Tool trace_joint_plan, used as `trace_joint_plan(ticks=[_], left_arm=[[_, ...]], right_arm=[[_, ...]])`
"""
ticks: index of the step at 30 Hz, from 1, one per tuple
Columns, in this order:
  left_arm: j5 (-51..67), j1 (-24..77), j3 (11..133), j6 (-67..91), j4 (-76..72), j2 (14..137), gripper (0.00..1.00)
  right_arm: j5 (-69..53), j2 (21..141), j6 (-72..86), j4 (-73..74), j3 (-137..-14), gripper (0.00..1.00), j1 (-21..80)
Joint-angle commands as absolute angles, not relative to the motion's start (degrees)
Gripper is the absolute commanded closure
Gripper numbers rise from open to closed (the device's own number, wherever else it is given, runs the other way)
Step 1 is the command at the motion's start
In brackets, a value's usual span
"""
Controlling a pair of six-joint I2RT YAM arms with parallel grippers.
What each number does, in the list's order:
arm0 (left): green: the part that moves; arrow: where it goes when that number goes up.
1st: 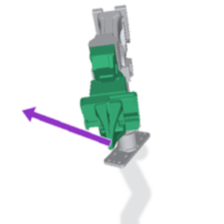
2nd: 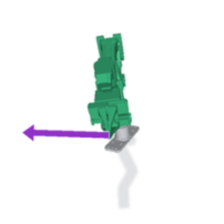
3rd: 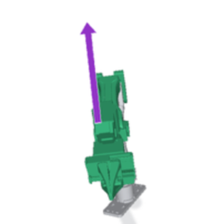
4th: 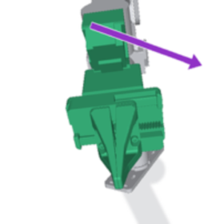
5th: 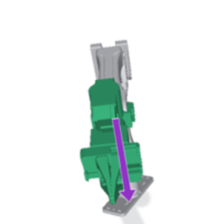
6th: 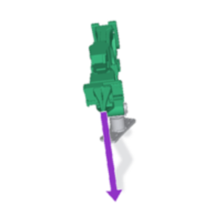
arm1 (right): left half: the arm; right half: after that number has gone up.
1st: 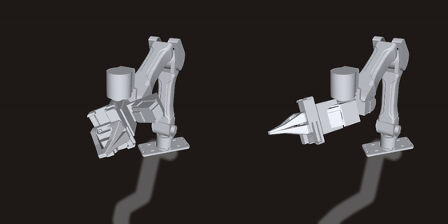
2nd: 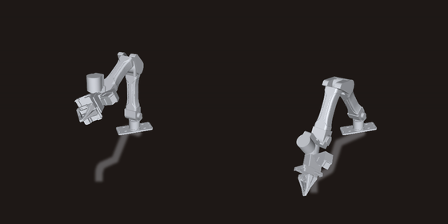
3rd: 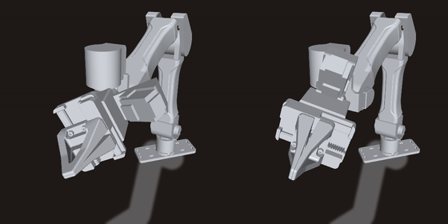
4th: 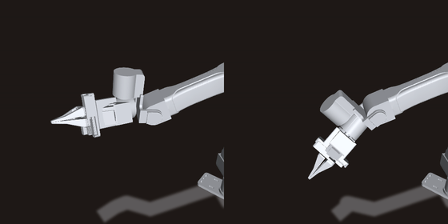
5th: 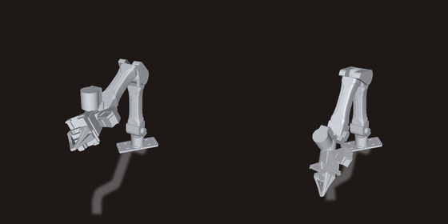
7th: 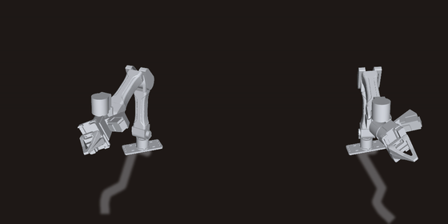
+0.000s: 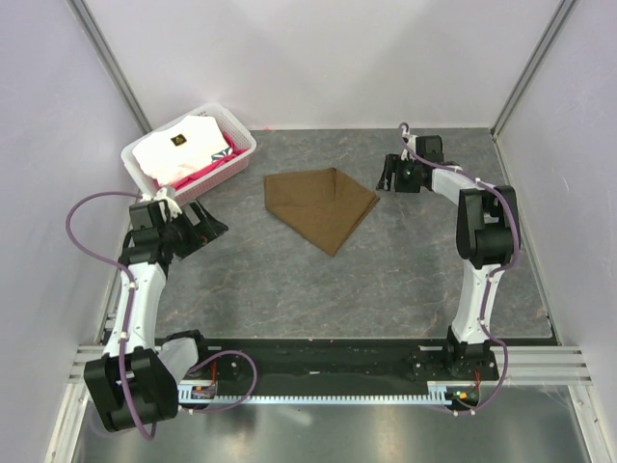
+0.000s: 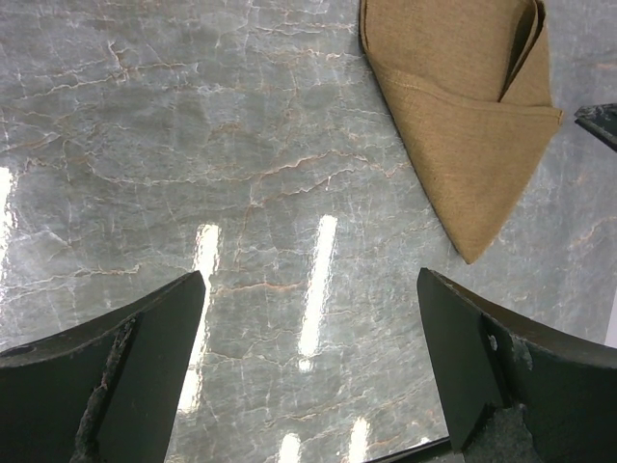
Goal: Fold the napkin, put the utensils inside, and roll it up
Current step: Roll the napkin with the utensil
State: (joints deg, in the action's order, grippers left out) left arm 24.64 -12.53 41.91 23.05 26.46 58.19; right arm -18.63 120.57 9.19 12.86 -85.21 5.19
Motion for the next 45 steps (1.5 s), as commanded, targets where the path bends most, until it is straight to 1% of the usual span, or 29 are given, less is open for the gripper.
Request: trace_joint_plan(ticks=[1, 9, 13, 18, 21, 25, 31, 35, 38, 39, 40, 45], left_arm=[[26.28, -12.92, 41.75, 21.09, 24.17, 57.39, 0.02], [26.80, -12.83, 41.84, 21.09, 23.91, 57.39, 0.02], [27.42, -12.92, 41.84, 21.27, 23.82, 57.74, 0.02], [27.86, -12.83, 41.84, 21.36, 23.64, 58.01, 0.02], [28.12, -12.92, 41.75, 21.36, 23.64, 57.75, 0.02], [28.30, -12.83, 41.75, 21.44, 23.55, 57.66, 0.02], [28.56, -12.92, 41.66, 21.45, 23.55, 57.39, 0.02], [28.83, -12.92, 41.66, 21.62, 23.55, 57.30, 0.02], [29.09, -12.92, 41.66, 21.62, 23.55, 57.22, 0.02], [29.09, -12.83, 41.66, 21.62, 23.47, 57.13, 0.02], [29.18, -12.92, 41.66, 21.62, 23.47, 57.13, 0.02], [29.36, -12.92, 41.49, 21.71, 23.47, 56.52, 0.02]], right_arm=[[-26.19, 124.00, 7.21, 12.04, -87.45, 0.26, 5.27], [-27.69, 127.00, 6.59, 12.74, -88.77, 0.30, 5.10], [-29.08, 126.30, 5.63, 12.83, -87.10, 0.35, 5.27], [-28.13, 126.30, 4.75, 12.83, -86.22, 0.38, 6.42], [-27.42, 126.47, 5.18, 13.18, -86.48, 0.43, 6.86], [-26.90, 126.56, 5.10, 13.45, -86.48, 0.52, 7.82], [-24.00, 126.04, 5.45, 14.76, -86.05, 0.61, 8.44], [-20.92, 125.86, 5.97, 16.08, -85.60, 0.71, 8.35], [-20.39, 125.42, 6.59, 16.61, -84.64, 0.83, 8.35], [-20.13, 124.98, 6.85, 16.61, -84.12, 0.90, 8.44], [-19.60, 124.72, 7.20, 16.52, -82.98, 0.92, 8.35], [-16.70, 120.33, 10.19, 16.35, -78.23, 0.99, 8.44]])
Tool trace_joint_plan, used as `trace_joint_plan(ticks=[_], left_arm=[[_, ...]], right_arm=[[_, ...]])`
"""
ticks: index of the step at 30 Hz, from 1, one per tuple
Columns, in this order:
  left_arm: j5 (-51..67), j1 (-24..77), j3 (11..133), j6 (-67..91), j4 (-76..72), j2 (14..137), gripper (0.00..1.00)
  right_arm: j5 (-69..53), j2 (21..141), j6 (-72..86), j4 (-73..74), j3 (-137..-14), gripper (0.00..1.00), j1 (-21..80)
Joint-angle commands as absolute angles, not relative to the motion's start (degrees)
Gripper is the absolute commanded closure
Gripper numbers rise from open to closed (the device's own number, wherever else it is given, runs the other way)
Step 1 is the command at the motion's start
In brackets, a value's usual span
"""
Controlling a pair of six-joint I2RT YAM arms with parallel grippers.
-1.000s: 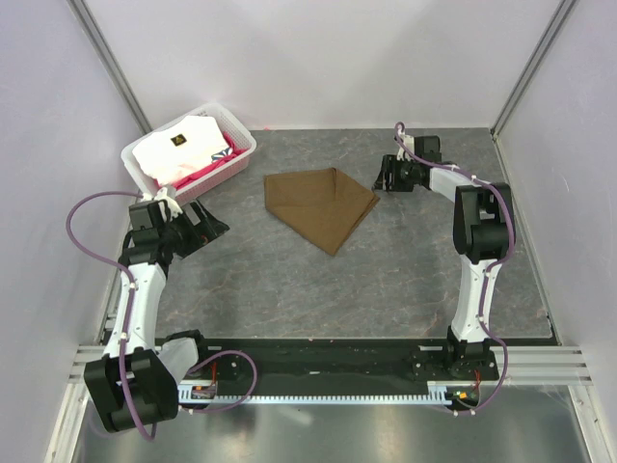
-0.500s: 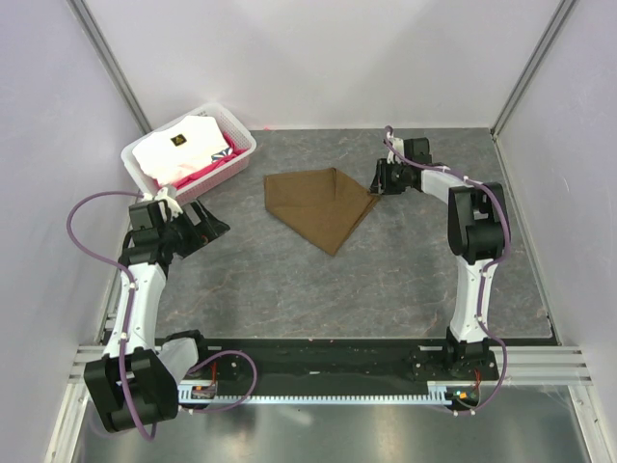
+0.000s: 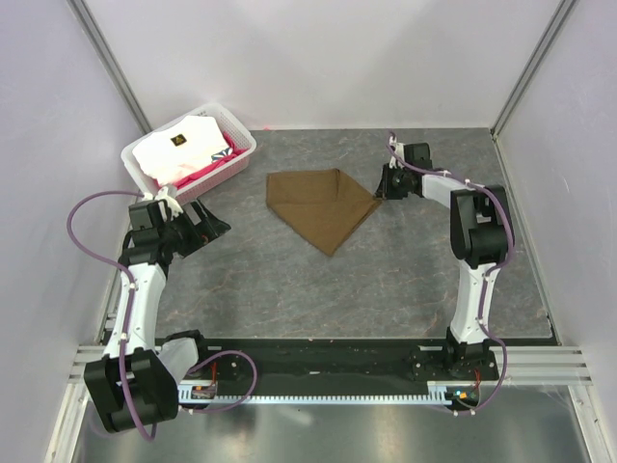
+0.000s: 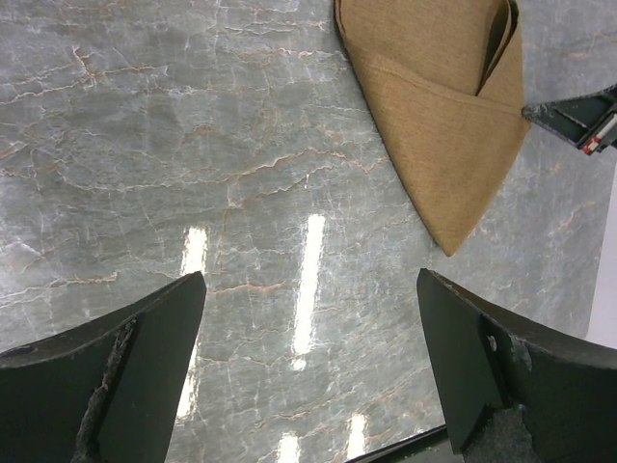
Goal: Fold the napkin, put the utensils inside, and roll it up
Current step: Roll the napkin with the utensil
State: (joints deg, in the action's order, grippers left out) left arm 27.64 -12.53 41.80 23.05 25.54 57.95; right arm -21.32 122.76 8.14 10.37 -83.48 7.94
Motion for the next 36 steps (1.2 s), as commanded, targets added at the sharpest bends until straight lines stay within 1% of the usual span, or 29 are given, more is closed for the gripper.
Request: trace_joint_plan(ticks=[1, 7, 11, 15, 17, 18, 20, 21, 22, 24, 25, 27, 28, 29, 31, 32, 33, 34, 36], left_arm=[[29.27, -12.92, 41.31, 21.80, 23.38, 56.25, 0.02], [28.57, -12.83, 41.13, 22.41, 23.29, 55.72, 0.03], [28.13, -12.57, 40.96, 23.46, 23.12, 55.20, 0.07], [27.60, -10.03, 38.95, 28.28, 20.31, 53.80, 0.08], [26.29, -6.34, 37.71, 30.84, 18.29, 53.26, 0.08], [24.28, -4.68, 36.31, 33.81, 16.02, 53.00, 0.08], [21.37, 3.30, 34.99, 36.29, 13.11, 53.09, 0.08], [17.62, 6.21, 34.20, 38.13, 10.83, 54.30, 0.08], [16.19, 11.37, 34.02, 38.58, 9.68, 55.10, 0.08], [15.55, 14.58, 33.31, 40.25, 5.92, 57.82, 0.08], [16.25, 15.81, 33.05, 40.95, 4.76, 61.05, 0.08], [18.44, 16.61, 32.00, 42.53, 1.86, 63.71, 0.09], [18.89, 16.96, 31.56, 42.97, -1.46, 66.16, 0.09], [19.24, 17.31, 31.03, 43.59, -2.71, 67.14, 0.10], [19.86, 18.28, 30.85, 43.86, -6.04, 70.21, 0.14], [19.95, 18.72, 31.28, 44.03, -6.76, 71.62, 0.14], [20.04, 19.50, 31.72, 44.12, -7.38, 72.85, 0.16], [20.13, 20.03, 32.08, 44.21, -8.51, 74.08, 0.19], [20.04, 21.61, 33.48, 44.12, -9.58, 78.38, 0.23]], right_arm=[[-16.09, 119.37, 10.98, 16.26, -76.13, 0.99, 8.52], [-8.54, 111.28, 18.35, 15.64, -66.30, 1.00, 9.58], [-2.65, 105.13, 24.77, 14.51, -59.43, 1.00, 10.72], [2.45, 100.29, 31.54, 13.89, -51.45, 1.00, 12.56], [4.13, 96.78, 35.04, 12.75, -47.92, 1.00, 13.01], [4.39, 95.46, 36.11, 12.14, -44.16, 1.00, 13.36], [5.62, 91.42, 38.83, 11.43, -40.62, 1.00, 13.88], [6.06, 90.01, 39.63, 11.34, -37.65, 1.00, 14.50], [6.59, 87.39, 40.42, 10.99, -36.31, 1.00, 14.94], [6.94, 85.00, 42.36, 11.07, -33.33, 1.00, 16.08], [7.20, 82.90, 42.97, 11.07, -32.53, 1.00, 16.52], [7.38, 81.13, 44.46, 11.16, -30.68, 1.00, 17.40], [7.38, 79.82, 44.73, 11.42, -30.24, 0.97, 17.49], [7.38, 79.28, 44.74, 11.60, -30.15, 0.88, 17.40], [7.73, 78.14, 44.12, 13.35, -30.93, 0.75, 17.49], [8.69, 77.87, 43.77, 13.97, -31.55, 0.63, 17.49], [9.05, 77.52, 42.81, 14.76, -33.29, 0.58, 17.49], [9.66, 77.35, 42.28, 16.24, -34.35, 0.52, 17.49], [10.72, 77.08, 41.49, 17.57, -37.42, 0.48, 17.49]])
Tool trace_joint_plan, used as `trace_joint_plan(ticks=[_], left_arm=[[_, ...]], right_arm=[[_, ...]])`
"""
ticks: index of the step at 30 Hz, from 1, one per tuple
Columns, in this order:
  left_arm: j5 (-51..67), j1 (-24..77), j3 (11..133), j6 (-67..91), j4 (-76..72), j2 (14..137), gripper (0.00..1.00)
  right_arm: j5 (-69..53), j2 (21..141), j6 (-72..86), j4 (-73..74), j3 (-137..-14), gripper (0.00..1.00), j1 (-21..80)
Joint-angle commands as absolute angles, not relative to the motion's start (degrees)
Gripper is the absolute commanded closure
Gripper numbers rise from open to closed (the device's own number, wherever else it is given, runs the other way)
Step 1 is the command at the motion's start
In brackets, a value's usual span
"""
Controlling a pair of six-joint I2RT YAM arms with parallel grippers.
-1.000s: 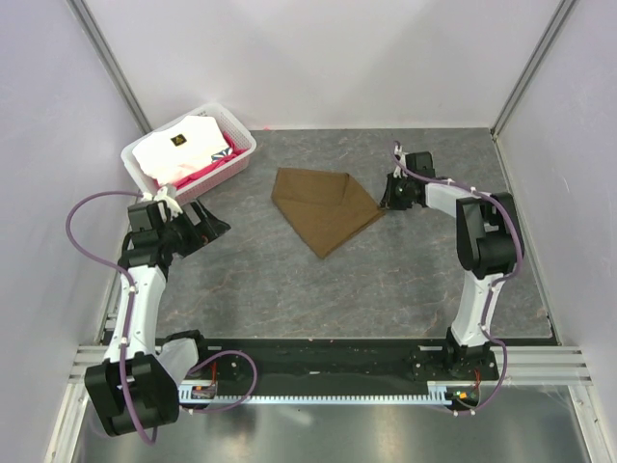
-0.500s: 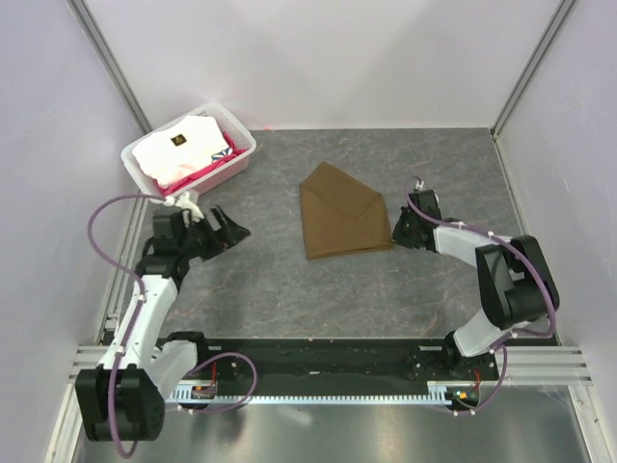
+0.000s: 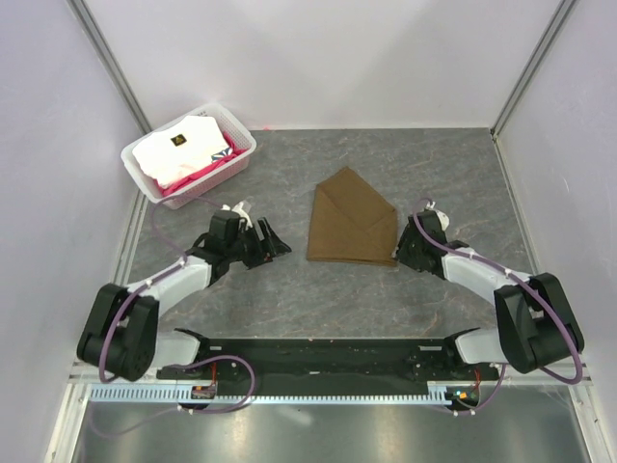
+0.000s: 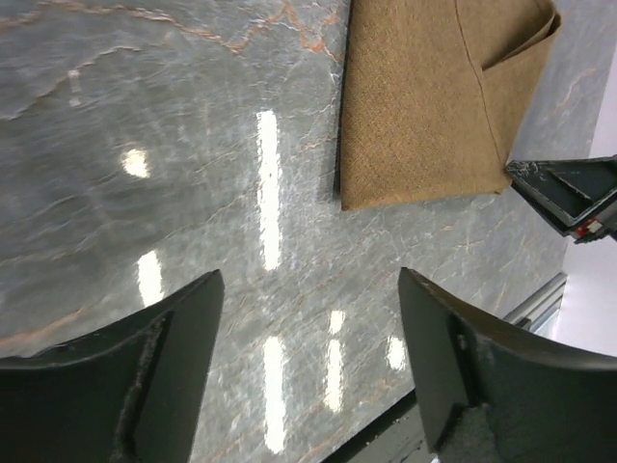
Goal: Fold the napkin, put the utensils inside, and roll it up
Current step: Roll the napkin with the utensil
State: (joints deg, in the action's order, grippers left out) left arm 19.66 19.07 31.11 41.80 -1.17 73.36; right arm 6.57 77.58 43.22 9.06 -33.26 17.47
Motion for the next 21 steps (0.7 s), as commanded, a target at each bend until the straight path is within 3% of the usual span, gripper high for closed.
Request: trace_joint_plan(ticks=[1, 6, 21], left_arm=[[19.95, 22.06, 33.92, 44.03, -10.02, 80.05, 0.27], [19.78, 24.08, 36.47, 44.38, -11.86, 88.15, 0.38], [21.62, 28.04, 38.50, 49.39, -16.00, 98.26, 0.47]], right_arm=[[10.98, 76.99, 40.70, 18.54, -38.40, 0.46, 17.40], [10.73, 76.56, 39.02, 19.60, -42.89, 0.43, 17.40], [9.49, 76.20, 36.65, 19.69, -45.26, 0.41, 17.31]])
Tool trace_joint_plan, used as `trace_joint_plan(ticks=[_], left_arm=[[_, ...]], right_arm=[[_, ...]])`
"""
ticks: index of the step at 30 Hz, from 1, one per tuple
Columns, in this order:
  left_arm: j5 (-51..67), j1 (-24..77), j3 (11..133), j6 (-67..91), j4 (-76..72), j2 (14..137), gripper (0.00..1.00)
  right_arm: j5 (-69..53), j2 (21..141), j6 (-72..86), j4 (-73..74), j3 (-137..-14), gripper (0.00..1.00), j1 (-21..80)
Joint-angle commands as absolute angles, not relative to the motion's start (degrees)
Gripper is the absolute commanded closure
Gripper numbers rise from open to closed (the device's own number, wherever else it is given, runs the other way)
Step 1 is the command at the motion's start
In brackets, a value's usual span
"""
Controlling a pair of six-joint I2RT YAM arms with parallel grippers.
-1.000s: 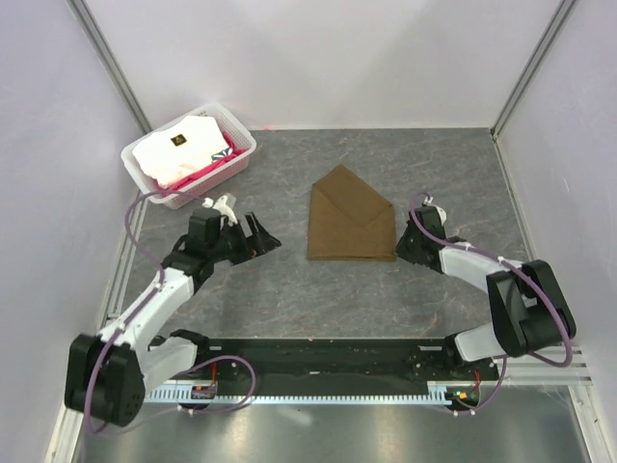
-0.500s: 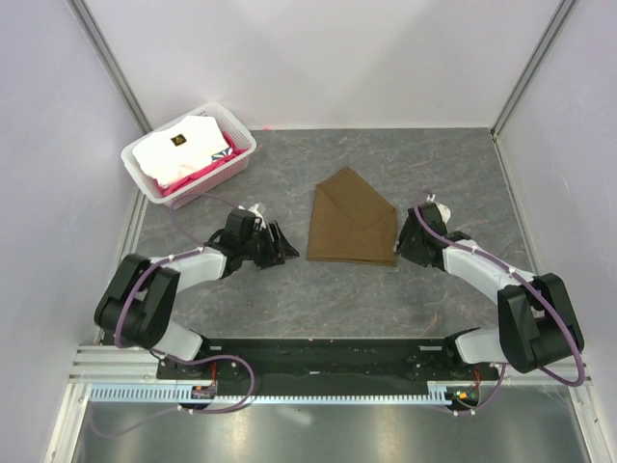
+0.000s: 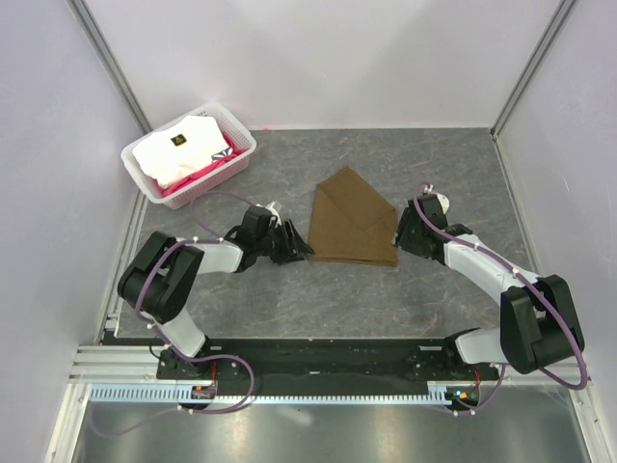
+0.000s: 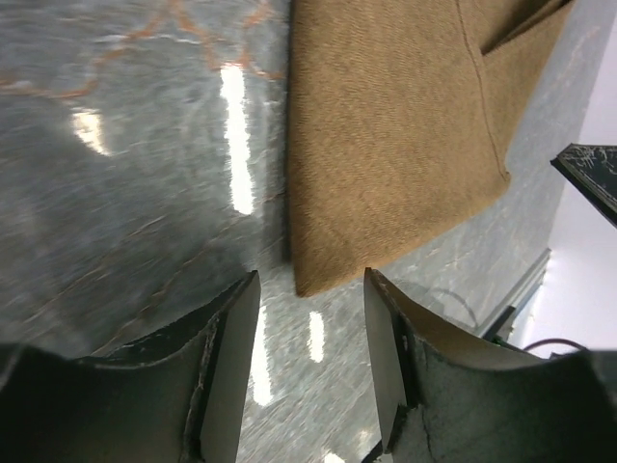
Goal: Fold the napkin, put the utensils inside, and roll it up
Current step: Roll the napkin with the utensil
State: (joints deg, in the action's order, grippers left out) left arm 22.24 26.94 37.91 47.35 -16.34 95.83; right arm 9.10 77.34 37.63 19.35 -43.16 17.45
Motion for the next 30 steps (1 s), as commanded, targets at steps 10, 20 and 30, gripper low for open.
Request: trace_joint_plan(ticks=[10, 20, 30], left_arm=[[20.04, 28.65, 39.46, 48.87, -13.45, 100.81, 0.55], [19.95, 28.74, 40.78, 48.52, -13.18, 102.31, 0.76], [20.48, 28.65, 44.73, 45.97, -6.25, 97.30, 0.98]], right_arm=[[8.61, 75.41, 36.56, 18.63, -45.00, 0.40, 17.23], [4.22, 73.57, 30.08, 14.60, -44.12, 0.40, 17.75], [6.76, 70.58, 20.13, 9.76, -43.77, 0.39, 26.61]])
